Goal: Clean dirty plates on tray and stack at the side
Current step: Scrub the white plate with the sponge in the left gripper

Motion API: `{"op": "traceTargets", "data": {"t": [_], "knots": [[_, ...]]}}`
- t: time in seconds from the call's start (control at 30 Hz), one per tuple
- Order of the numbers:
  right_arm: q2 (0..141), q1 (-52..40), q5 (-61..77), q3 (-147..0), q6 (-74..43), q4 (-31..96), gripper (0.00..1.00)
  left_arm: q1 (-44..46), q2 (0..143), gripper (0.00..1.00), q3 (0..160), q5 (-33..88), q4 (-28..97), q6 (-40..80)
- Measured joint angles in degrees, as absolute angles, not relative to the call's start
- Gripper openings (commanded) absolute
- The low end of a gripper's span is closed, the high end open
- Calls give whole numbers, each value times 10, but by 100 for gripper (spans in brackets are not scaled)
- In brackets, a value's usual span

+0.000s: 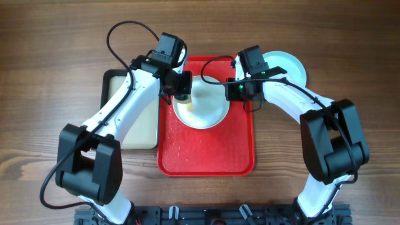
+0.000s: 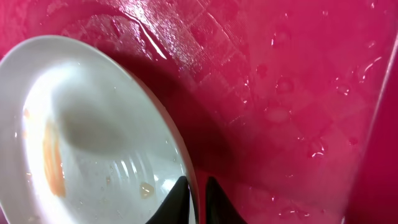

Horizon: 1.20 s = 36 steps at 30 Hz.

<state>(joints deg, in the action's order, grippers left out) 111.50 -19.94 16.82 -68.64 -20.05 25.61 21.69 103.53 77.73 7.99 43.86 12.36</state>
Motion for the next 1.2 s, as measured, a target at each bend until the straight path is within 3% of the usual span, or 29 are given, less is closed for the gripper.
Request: {"op": "traceTargets", "data": {"t": [0.03, 0.33, 1.2], "knots": [[1115, -199, 168, -686, -201, 257, 4, 217, 1035, 4, 777, 80, 439, 124], [1115, -200, 169, -686, -253, 278, 6, 221, 1035, 4, 777, 80, 438, 128], [1115, -225, 146, -686, -222, 276, 4, 231, 1169, 4, 788, 62, 375, 154]]}}
